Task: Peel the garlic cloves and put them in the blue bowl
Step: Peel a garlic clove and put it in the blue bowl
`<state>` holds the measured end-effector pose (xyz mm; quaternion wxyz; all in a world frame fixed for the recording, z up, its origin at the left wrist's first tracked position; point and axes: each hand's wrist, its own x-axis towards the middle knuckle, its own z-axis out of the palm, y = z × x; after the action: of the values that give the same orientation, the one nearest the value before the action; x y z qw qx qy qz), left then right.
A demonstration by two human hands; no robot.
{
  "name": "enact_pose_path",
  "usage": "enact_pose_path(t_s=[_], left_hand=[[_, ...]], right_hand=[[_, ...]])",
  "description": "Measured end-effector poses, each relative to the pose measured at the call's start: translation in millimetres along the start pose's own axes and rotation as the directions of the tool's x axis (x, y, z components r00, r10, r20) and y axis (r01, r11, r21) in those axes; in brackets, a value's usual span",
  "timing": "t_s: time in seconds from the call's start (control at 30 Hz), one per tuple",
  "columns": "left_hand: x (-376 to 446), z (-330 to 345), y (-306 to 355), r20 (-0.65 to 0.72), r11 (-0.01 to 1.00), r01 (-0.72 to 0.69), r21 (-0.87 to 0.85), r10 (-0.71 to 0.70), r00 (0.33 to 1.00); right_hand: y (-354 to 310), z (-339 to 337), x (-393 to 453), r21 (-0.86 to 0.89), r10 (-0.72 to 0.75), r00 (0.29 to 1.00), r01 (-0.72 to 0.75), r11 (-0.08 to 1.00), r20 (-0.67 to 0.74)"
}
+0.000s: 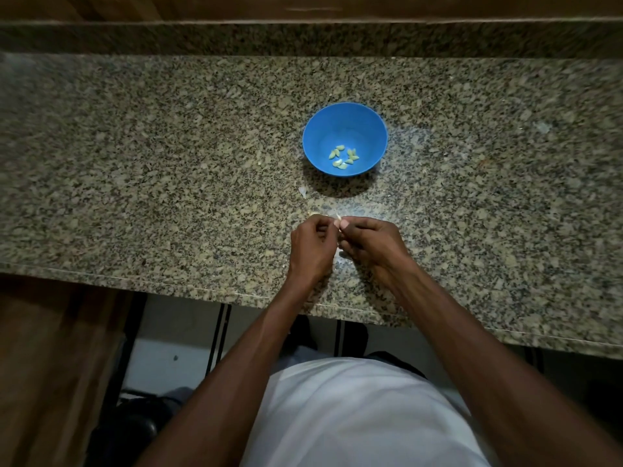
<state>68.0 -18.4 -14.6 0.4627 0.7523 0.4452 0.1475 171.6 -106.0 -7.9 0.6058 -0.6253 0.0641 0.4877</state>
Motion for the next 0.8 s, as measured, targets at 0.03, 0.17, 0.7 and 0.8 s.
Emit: enact_pose_path(t_s=[0.03,0.17,0.7,0.8], left_hand=[[2.3,-2.6,-0.6,0.026,1.000,0.022,-0.012,-0.022,0.999],[7.2,-12.4,-0.3,0.147,0.984,0.131,-0.121,-0.113,0.983],[38.0,-34.8,-5.2,0.332,0.980,0.143,-0.138,-0.091,0.939],[44.9,-40.2,-11.7,0.299,0.957,0.178,-0.230,-0.105,0.949]], right_hand=[[-2.7,-0.1,0.0,-0.015,-0.004,1.000,0.004,1.000,0.011],[-4.2,-0.9,0.4,-0.130,-0.104,0.994,0.109,0.986,0.041],[3.8,11.0,8.5,-0.324,-0.305,0.952,0.288,0.901,-0.003],[7.5,12.2,6.4,-0.279,-0.269,0.963,0.260,0.924,0.005]])
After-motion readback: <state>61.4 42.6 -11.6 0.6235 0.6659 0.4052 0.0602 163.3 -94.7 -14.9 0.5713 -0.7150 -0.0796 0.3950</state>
